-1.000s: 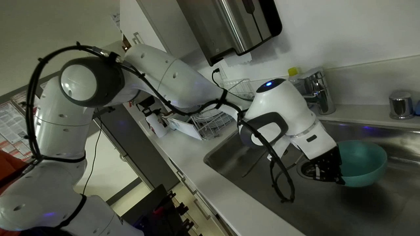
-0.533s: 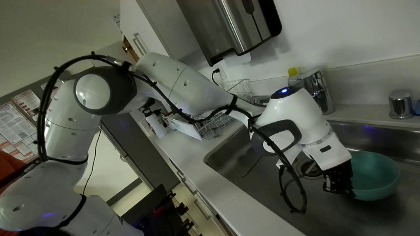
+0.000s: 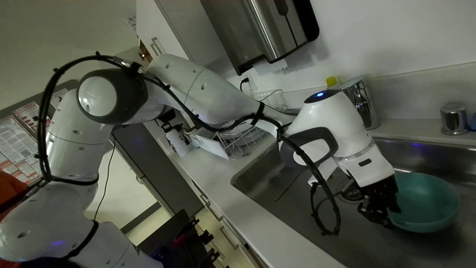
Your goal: Pick up the light blue bowl from the dish rack and put it in the sink.
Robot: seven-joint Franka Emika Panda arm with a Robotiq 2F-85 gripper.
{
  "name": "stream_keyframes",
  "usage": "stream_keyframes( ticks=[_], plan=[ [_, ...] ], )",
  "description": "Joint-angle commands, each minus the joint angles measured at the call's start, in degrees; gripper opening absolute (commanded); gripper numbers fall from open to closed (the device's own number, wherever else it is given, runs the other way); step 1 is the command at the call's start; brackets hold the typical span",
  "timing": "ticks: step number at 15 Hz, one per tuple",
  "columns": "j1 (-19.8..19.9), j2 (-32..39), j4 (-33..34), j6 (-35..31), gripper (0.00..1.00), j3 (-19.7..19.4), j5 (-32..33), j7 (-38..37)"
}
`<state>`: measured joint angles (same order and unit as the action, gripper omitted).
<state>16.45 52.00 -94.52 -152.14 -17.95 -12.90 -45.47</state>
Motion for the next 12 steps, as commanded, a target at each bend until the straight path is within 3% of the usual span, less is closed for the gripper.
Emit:
stream_keyframes(
  ticks=[1, 4, 12],
  plan=[
    [-3.5, -10.6, -10.8, 3.1, 0.83, -1.3, 0.0, 0.4],
    [-6.7, -17.9, -19.1, 0.7, 1.0, -3.1, 1.7, 0.2],
    [-10.3, -34.3, -33.0, 0.9, 1.0, -3.5, 6.4, 1.6]
  ],
)
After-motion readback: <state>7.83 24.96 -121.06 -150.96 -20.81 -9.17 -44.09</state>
